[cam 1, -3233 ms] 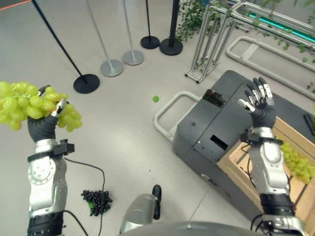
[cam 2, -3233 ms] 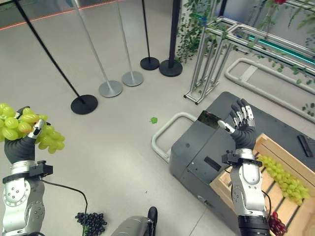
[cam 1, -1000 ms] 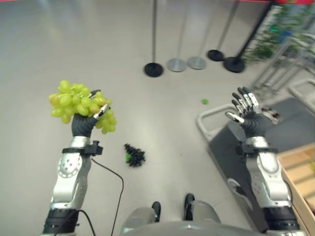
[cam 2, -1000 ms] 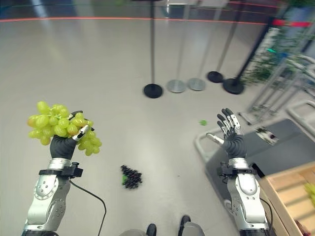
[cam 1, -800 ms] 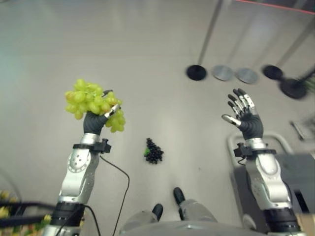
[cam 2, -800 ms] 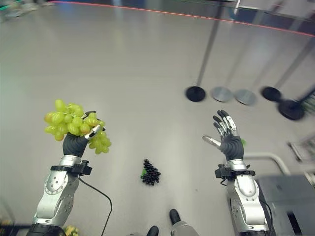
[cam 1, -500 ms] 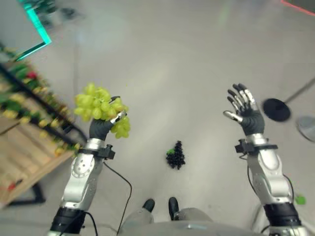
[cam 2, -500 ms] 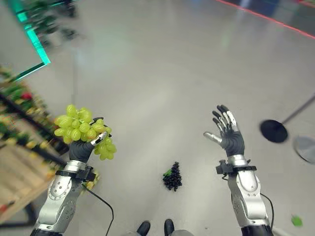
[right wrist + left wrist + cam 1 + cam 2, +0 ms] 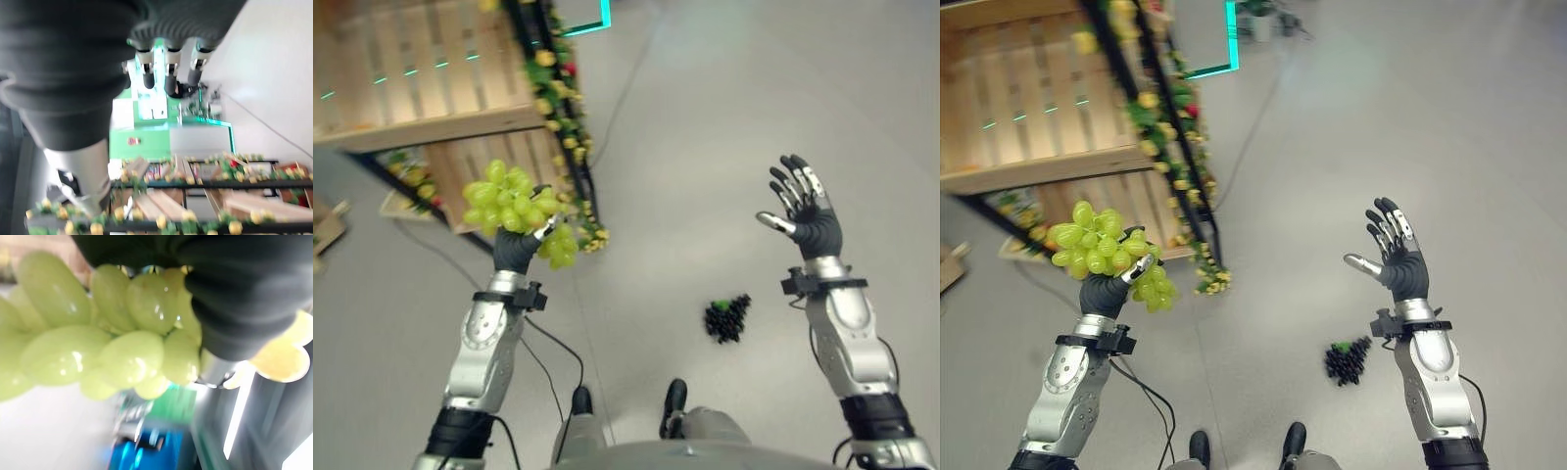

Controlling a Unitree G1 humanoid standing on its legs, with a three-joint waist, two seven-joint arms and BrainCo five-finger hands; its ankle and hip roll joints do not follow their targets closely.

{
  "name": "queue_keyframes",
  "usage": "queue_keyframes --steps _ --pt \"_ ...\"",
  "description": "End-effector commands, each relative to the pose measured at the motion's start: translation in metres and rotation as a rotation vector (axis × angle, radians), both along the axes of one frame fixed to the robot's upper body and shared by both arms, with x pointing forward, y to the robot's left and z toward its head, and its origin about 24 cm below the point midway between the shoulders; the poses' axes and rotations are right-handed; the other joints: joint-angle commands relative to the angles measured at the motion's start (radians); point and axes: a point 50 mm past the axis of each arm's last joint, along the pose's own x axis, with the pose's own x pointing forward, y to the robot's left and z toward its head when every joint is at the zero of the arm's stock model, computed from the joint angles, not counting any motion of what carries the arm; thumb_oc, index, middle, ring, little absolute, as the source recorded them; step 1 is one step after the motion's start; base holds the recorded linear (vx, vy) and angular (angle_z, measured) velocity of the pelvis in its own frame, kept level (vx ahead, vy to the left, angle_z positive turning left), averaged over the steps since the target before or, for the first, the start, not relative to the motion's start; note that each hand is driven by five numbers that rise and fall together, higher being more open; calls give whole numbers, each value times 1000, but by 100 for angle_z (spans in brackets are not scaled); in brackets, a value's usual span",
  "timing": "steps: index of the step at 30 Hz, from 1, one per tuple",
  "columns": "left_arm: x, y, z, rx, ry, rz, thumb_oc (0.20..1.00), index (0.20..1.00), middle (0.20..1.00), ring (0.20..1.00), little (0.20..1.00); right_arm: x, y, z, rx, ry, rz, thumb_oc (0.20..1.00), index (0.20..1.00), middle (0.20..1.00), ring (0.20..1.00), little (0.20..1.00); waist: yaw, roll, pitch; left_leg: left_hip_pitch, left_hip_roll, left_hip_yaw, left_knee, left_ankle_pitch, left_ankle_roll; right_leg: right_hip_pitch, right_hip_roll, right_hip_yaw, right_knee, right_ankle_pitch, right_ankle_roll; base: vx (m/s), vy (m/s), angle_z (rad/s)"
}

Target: Pick up the fruits from the basket on one side to the basket on the other side

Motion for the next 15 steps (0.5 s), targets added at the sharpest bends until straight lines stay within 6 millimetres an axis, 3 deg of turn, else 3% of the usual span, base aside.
queue_keyframes --steps 1,3,4,6,7,8,9,10,12,13,15 --pt "-6 19 33 109 -175 64 200 200 200 200 200 -4 1 10 -3 -77 -25 1000 1000 1000 1000 1000 28 -52 -93 0 -38 -34 11 -11 -8 74 -115 -61 12 -67 118 111 277 57" --pt "-7 21 35 117 -180 74 200 200 200 200 200 -4 2 7 9 -69 -30 1000 1000 1000 1000 1000 32 -62 -94 -14 -50 -37 34 -30 2 82 -135 -75 22 -64 129 104 256 59" --pt "-7 22 37 127 -182 74 200 200 200 200 200 -2 2 2 19 -47 -43 1000 1000 1000 1000 1000 47 -75 -92 -28 -83 -49 67 -61 21 86 -179 -88 51 -46 146 141 332 67" --pt "-8 26 40 145 -196 93 200 200 200 200 200 1 5 2 7 -46 -47 1000 1000 1000 1000 1000 73 -84 -93 -37 -125 -66 103 -101 49 94 -221 -90 77 -25 166 173 503 53" --pt "-9 28 44 163 -210 103 200 200 200 200 200 3 7 -1 6 -27 -43 1000 1000 1000 1000 1000 92 -88 -92 -56 -174 -77 127 -111 89 82 -278 -100 143 26 178 174 418 24" --pt "-9 28 44 164 -209 104 200 200 200 200 200 3 8 -2 6 -26 -42 1000 1000 1000 1000 1000 90 -90 -96 -48 -175 -88 126 -131 83 85 -277 -84 150 9 190 54 320 20" --pt "-9 28 44 164 -210 104 200 200 200 200 200 3 7 -1 6 -27 -43 1000 1000 1000 1000 1000 90 -91 -93 -58 -178 -77 128 -112 91 79 -283 -99 149 24 180 143 296 32" --pt "-6 28 46 167 -220 104 200 200 200 200 200 4 6 -3 -12 -17 -62 1000 1000 1000 1000 1000 87 -86 -93 -52 -230 -117 131 -131 122 57 -315 -36 250 78 179 73 316 47" --pt "-5 26 46 170 -222 106 200 200 200 200 200 5 5 -4 -13 -13 -70 1000 1000 1000 1000 1000 89 -82 -92 -41 -255 -130 129 -140 136 45 -332 -14 292 85 177 196 421 85" --pt "-3 24 46 179 -219 103 200 200 200 200 200 5 4 -6 -23 -7 -90 1000 1000 1000 1000 1000 73 -61 -93 -29 -292 -186 123 -142 160 5 -292 99 393 95 162 296 521 108" --pt "-2 23 44 201 -203 97 200 200 200 200 200 0 -2 -11 -28 20 -96 1000 1000 1000 1000 1000 33 -50 -105 10 -309 -256 86 -135 168 -64 -127 253 433 -30 131 357 377 116"
